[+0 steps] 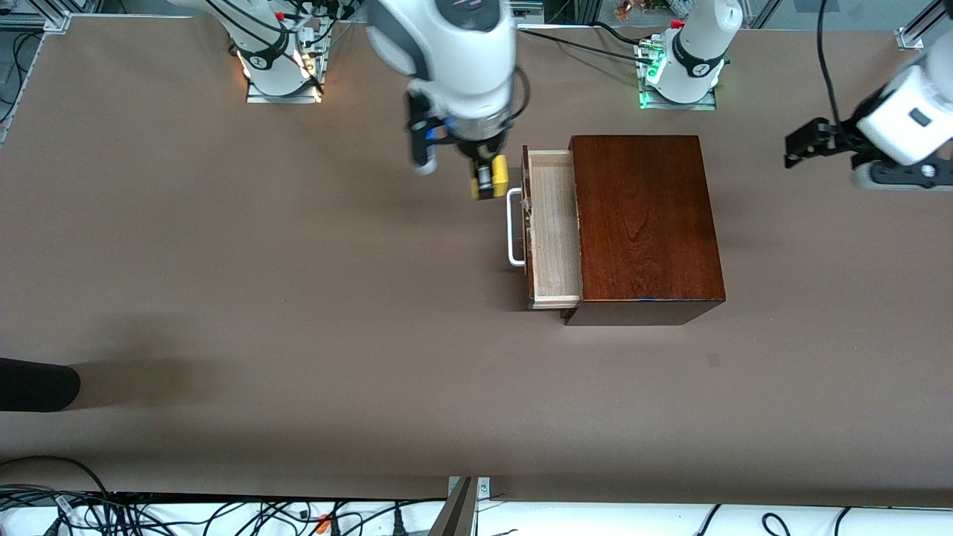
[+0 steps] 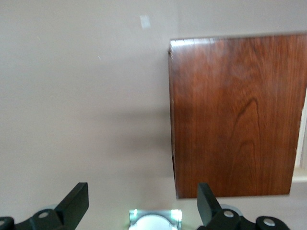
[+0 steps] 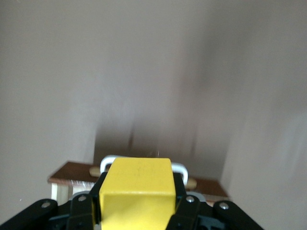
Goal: Open drawer, take yellow block, close drawer
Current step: 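Carry the cube away with the right gripper while the left gripper reaches the drawer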
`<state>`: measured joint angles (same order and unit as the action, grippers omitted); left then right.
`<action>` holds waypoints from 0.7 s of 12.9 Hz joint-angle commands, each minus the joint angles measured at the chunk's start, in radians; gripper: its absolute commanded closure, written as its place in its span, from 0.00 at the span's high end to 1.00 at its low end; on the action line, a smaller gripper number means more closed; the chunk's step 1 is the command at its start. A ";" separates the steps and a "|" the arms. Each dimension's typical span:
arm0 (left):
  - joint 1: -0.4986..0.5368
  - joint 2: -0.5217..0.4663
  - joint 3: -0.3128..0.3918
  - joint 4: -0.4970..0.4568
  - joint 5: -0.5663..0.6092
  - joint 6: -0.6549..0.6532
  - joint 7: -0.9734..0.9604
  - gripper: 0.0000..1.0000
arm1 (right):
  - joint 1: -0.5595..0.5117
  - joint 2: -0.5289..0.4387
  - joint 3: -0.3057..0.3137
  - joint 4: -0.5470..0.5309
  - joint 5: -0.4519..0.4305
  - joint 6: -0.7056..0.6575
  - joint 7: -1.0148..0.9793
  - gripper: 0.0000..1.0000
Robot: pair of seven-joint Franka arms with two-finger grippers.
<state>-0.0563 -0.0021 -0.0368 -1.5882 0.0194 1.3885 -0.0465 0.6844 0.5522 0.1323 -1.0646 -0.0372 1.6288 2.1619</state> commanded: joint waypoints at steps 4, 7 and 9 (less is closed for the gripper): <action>-0.120 0.135 -0.008 0.063 -0.136 -0.052 0.323 1.00 | -0.245 -0.282 -0.038 -0.364 0.071 -0.007 -0.634 0.00; -0.229 0.183 -0.012 0.063 -0.182 -0.023 0.488 1.00 | -0.253 -0.426 -0.215 -0.559 0.109 0.003 -1.010 0.00; -0.316 0.215 -0.012 0.059 -0.208 0.055 0.577 1.00 | -0.252 -0.500 -0.330 -0.658 0.109 0.008 -1.257 0.00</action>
<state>-0.2990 0.1738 -0.0589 -1.5661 -0.1640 1.4089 0.4341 0.4263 0.1721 -0.1258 -1.5651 0.0505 1.6069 1.0839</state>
